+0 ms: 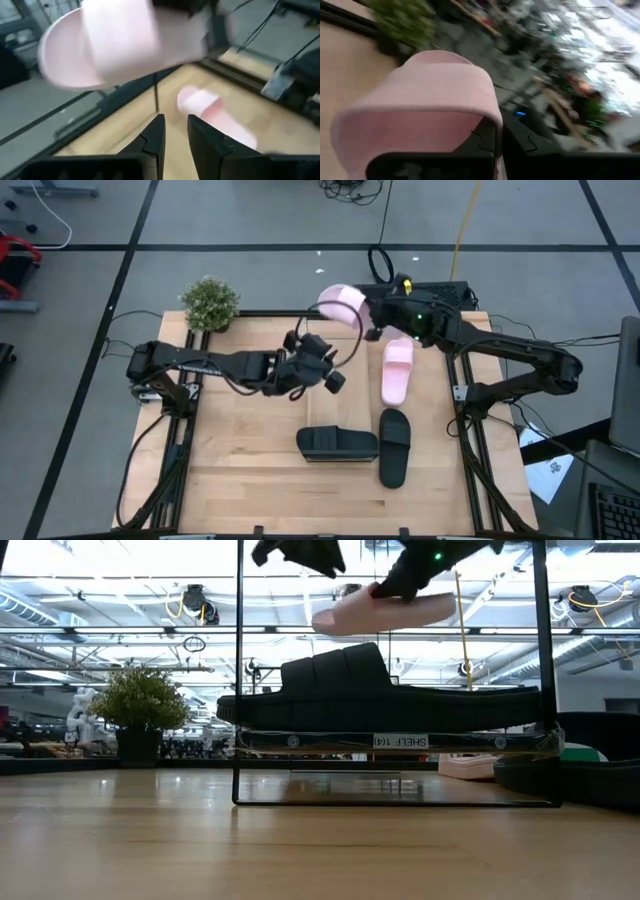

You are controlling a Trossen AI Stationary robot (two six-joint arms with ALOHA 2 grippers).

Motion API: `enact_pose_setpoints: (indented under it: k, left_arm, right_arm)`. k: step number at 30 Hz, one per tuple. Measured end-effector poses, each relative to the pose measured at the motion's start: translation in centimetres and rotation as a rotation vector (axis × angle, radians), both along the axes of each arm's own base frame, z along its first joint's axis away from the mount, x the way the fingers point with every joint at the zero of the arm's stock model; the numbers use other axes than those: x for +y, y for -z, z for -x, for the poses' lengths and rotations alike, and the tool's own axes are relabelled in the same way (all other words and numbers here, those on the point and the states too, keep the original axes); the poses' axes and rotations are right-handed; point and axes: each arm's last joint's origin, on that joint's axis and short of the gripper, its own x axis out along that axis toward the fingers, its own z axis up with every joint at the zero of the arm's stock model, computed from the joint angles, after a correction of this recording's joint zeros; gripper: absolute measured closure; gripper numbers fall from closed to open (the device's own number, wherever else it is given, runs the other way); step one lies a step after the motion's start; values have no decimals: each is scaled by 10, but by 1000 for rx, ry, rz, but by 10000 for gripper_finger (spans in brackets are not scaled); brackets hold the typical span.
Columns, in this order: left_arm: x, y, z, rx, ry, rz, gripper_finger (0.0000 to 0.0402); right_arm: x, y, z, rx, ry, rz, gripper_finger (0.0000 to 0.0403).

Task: Pick and place slides into the shelf
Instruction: Put the bottom pink slipper on the shelf

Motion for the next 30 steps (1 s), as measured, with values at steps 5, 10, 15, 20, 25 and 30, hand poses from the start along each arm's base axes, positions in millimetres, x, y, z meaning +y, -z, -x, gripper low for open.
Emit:
enact_pose_setpoints:
  k: [5, 10, 15, 20, 25, 30]
  left_arm:
    - [-13, 10, 10, 56, -59, 47, 325]
    - [-30, 15, 21, 88, -83, 100, 325]
    - [-46, 21, 36, 148, -105, 141, 325]
    - [-55, 26, 49, 209, -140, 162, 325]
    - [-51, 30, 59, 285, -192, 149, 325]
    - [-42, 31, 62, 346, -219, 121, 325]
  right_arm:
    - [9, 0, 9, 8, -154, -114, 402]
    - [9, 10, 12, 69, -277, -235, 402]
    - [0, 16, 6, 61, -379, -281, 402]
    - [-4, 22, -6, 20, -442, -332, 403]
    - [-3, 39, -24, 60, -485, -365, 403]
    - [-7, 63, -45, 132, -445, -317, 403]
